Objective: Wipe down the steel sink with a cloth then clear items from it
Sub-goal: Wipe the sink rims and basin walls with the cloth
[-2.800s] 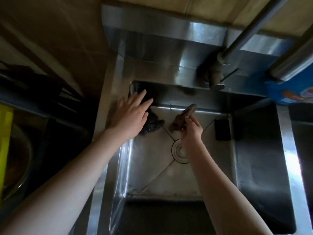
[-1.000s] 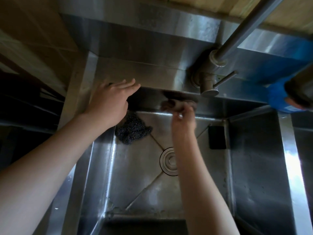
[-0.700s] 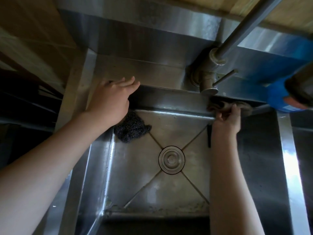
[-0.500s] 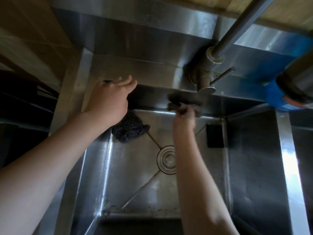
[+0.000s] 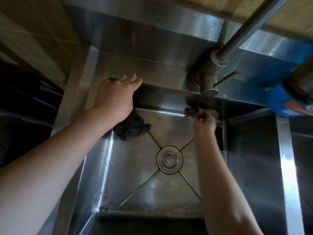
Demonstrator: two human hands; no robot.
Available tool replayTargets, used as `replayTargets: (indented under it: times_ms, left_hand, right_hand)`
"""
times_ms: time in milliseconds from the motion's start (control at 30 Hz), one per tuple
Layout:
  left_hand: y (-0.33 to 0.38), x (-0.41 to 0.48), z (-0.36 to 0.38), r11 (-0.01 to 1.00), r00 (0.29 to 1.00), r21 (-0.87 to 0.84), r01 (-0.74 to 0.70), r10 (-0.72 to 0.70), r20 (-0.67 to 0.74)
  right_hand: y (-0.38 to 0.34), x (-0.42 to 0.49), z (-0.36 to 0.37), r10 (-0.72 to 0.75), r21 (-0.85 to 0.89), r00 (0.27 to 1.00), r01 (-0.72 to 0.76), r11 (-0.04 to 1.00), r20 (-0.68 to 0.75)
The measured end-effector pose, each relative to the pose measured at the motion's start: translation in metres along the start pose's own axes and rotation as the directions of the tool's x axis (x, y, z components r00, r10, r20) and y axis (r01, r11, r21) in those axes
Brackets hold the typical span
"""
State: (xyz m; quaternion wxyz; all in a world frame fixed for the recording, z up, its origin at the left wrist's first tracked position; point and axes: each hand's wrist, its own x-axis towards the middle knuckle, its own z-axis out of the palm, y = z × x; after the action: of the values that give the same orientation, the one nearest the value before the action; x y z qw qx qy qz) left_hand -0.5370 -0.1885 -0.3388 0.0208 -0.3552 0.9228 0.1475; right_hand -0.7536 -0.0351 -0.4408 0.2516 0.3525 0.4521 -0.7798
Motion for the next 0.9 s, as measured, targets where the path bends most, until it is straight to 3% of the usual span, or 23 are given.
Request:
replayTargets:
  times_ms: [133, 267, 500, 633, 733, 800, 900]
  left_hand:
    - [-0.001, 0.000, 0.000, 1.000, 1.000, -0.011, -0.004, 0.004, -0.005]
    - [-0.002, -0.002, 0.001, 1.000, 1.000, -0.023, -0.014, 0.013, -0.012]
    - [-0.001, 0.000, 0.000, 1.000, 1.000, -0.009, -0.006, 0.006, 0.001]
    - [-0.001, -0.001, 0.002, 1.000, 1.000, -0.005, -0.004, 0.004, 0.001]
    - [-0.001, -0.001, 0.002, 1.000, 1.000, -0.003, -0.008, 0.008, -0.001]
    - [-0.001, -0.001, 0.002, 1.000, 1.000, -0.003, -0.008, 0.008, 0.005]
    - [-0.001, 0.000, 0.003, 1.000, 1.000, 0.006, -0.013, 0.013, 0.009]
  right_hand:
    - [-0.047, 0.025, -0.012, -0.091, 0.017, 0.992, 0.092, 0.996, -0.085]
    - [-0.019, 0.016, -0.004, -0.135, -0.003, 0.982, 0.136, 0.991, -0.135]
    - [0.096, -0.030, 0.020, 0.090, -0.151, 0.995, -0.095, 0.984, -0.037]
    - [0.113, -0.038, 0.015, 0.114, -0.338, 0.993, -0.094, 0.936, 0.039]
    - [0.099, -0.032, -0.004, -0.127, -0.608, 0.989, 0.146, 0.780, 0.075]
    - [0.082, -0.031, -0.016, -0.253, -0.700, 0.960, 0.264, 0.663, 0.122]
    - [0.048, -0.032, -0.026, -0.373, -0.665, 0.924, 0.332, 0.669, 0.086]
